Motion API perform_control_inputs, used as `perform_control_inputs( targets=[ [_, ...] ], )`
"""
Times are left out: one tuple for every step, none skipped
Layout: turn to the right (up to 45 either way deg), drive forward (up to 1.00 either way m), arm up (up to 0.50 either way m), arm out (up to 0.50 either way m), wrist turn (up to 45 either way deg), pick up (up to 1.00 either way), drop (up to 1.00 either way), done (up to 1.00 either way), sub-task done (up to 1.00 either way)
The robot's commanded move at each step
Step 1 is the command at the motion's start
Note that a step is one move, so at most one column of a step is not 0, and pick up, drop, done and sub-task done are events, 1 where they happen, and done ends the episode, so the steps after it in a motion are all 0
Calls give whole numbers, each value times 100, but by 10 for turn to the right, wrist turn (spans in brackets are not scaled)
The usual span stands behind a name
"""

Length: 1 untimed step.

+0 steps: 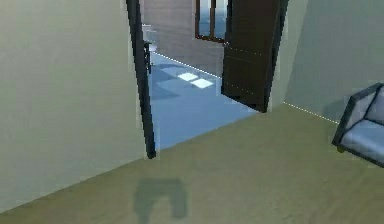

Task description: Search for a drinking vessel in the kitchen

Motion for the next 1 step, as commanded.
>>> perform_control_inputs(
  targets=[
    [-30,0,0,0,0,0,0,0,0]
  ],
)
